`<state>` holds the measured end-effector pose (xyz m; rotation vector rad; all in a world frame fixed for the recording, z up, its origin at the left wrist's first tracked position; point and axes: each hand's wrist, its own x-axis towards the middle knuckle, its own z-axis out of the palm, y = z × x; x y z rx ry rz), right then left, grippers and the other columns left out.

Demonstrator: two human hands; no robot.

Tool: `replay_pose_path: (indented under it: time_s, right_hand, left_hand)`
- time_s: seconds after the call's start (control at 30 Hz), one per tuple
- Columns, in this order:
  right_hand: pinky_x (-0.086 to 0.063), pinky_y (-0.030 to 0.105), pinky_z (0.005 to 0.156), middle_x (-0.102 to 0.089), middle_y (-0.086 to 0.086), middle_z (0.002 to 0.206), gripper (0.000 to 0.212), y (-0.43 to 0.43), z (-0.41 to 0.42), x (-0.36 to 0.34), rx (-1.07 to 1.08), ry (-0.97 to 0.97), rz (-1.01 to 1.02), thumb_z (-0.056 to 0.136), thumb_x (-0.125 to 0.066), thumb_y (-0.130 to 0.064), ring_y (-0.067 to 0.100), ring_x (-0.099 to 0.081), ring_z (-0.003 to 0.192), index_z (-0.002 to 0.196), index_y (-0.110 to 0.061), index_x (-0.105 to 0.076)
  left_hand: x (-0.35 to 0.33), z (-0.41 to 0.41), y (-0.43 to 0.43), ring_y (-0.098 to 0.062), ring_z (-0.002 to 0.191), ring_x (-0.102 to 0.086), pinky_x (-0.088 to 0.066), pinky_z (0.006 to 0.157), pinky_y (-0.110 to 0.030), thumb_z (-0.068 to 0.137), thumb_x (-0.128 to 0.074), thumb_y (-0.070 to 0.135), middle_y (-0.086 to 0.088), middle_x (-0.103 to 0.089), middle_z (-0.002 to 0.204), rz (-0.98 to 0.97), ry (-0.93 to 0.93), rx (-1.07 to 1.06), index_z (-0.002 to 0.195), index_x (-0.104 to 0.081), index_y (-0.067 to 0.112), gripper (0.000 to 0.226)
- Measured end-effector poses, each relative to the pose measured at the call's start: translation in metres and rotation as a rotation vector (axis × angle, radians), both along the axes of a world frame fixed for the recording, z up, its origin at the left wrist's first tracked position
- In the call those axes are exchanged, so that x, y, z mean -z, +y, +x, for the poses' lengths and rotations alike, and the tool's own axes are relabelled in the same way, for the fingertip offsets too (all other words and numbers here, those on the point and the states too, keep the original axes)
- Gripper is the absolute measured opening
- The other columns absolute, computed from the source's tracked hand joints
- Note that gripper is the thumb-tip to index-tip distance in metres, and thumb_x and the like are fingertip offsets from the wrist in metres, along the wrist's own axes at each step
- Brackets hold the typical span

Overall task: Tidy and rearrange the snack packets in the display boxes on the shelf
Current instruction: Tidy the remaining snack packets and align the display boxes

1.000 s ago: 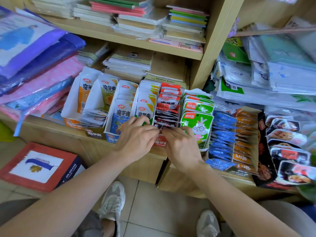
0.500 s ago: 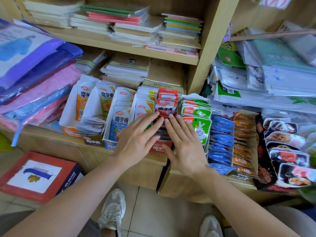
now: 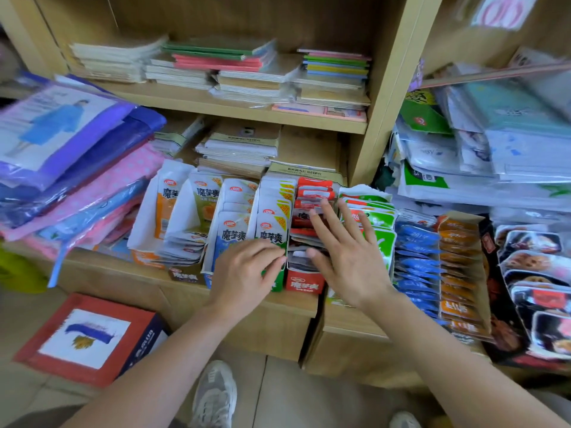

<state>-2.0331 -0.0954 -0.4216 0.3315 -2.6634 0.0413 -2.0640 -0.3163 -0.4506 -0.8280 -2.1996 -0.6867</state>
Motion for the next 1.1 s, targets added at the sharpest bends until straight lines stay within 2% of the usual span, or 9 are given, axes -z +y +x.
replay_pose_path:
  time_s: [0.2,0.37,0.53,0.63,0.7,0.83,0.93,1.0,1.1]
  right_hand:
    - [-0.023,0.056,0.116,-0.043,-0.001,0.154,0.044,-0.003,-0.014,0.008,0.007,-0.001,0.054,0.103,-0.038,-0.045,0.033,-0.034,0.145,0.144,-0.034,-0.049]
    - [-0.029,0.056,0.104,-0.066,-0.005,0.125,0.033,-0.009,-0.012,-0.001,-0.032,0.114,-0.067,0.091,-0.058,-0.035,0.030,-0.053,0.126,0.122,-0.029,-0.068]
    - [-0.033,0.045,0.095,-0.065,-0.002,0.110,0.022,-0.036,0.001,-0.021,-0.147,0.229,-0.194,0.086,-0.070,-0.031,0.023,-0.059,0.106,0.107,-0.023,-0.075]
    - [-0.039,0.043,0.087,-0.067,-0.002,0.111,0.029,-0.070,0.000,-0.024,-0.243,0.101,-0.246,0.082,-0.076,-0.036,0.023,-0.059,0.106,0.107,-0.022,-0.075]
    - [-0.043,0.041,0.086,-0.067,-0.002,0.115,0.042,-0.095,-0.008,-0.024,-0.294,-0.048,-0.280,0.078,-0.080,-0.040,0.024,-0.060,0.107,0.114,-0.020,-0.073]
    - [-0.040,0.040,0.107,-0.059,0.002,0.136,0.071,-0.137,-0.031,-0.028,-0.332,-0.362,-0.311,0.076,-0.080,-0.050,0.024,-0.049,0.127,0.136,-0.019,-0.059]
    - [-0.038,0.037,0.110,-0.053,0.000,0.141,0.087,-0.159,-0.049,-0.022,-0.325,-0.439,-0.317,0.071,-0.082,-0.054,0.022,-0.047,0.130,0.144,-0.019,-0.050]
    - [-0.045,0.042,0.102,-0.049,-0.005,0.132,0.089,-0.167,-0.057,-0.012,-0.316,-0.423,-0.328,0.067,-0.080,-0.060,0.022,-0.051,0.121,0.142,-0.022,-0.052]
    - [-0.049,0.037,0.087,-0.045,-0.006,0.116,0.064,-0.176,-0.062,0.004,-0.293,-0.294,-0.391,0.068,-0.082,-0.056,0.018,-0.054,0.105,0.123,-0.025,-0.068]
  left_hand:
    - [0.005,-0.005,-0.036,-0.016,0.096,-0.064,-0.055,0.079,-0.036,0.090,-0.067,0.032,0.007,-0.076,0.095,-0.123,-0.049,-0.041,0.092,-0.081,0.017,0.021]
    - [0.012,0.010,-0.045,-0.014,0.110,-0.065,-0.059,0.084,-0.037,0.096,-0.055,0.036,0.007,-0.072,0.119,-0.179,-0.189,-0.003,0.114,-0.077,0.020,0.033]
    - [-0.001,0.012,-0.066,-0.018,0.100,-0.066,-0.056,0.082,-0.039,0.090,-0.065,0.022,0.003,-0.073,0.111,-0.096,-0.068,-0.074,0.111,-0.077,0.016,0.024]
    - [-0.017,0.007,-0.091,-0.021,0.096,-0.064,-0.053,0.083,-0.038,0.078,-0.072,0.017,0.003,-0.072,0.101,0.012,0.004,-0.167,0.105,-0.078,0.015,0.028]
    - [-0.026,0.003,-0.115,-0.020,0.106,-0.059,-0.048,0.092,-0.035,0.070,-0.073,0.025,0.006,-0.068,0.112,-0.002,-0.101,-0.166,0.117,-0.073,0.020,0.047]
    - [-0.021,-0.008,-0.164,-0.017,0.127,-0.045,-0.035,0.107,-0.021,0.067,-0.083,0.041,0.009,-0.055,0.137,-0.129,-0.468,-0.175,0.141,-0.056,0.031,0.079]
    - [-0.014,-0.016,-0.180,-0.010,0.125,-0.051,-0.045,0.106,-0.033,0.077,-0.086,0.031,0.012,-0.053,0.137,-0.002,-0.534,-0.098,0.139,-0.059,0.026,0.068]
    - [-0.013,-0.021,-0.181,0.000,0.120,-0.052,-0.048,0.101,-0.036,0.082,-0.082,0.033,0.018,-0.052,0.134,0.026,-0.543,-0.083,0.136,-0.062,0.031,0.057]
    - [-0.013,-0.030,-0.183,0.010,0.099,-0.057,-0.052,0.091,-0.034,0.082,-0.080,0.035,0.023,-0.055,0.125,0.097,-0.607,-0.066,0.122,-0.069,0.035,0.042]
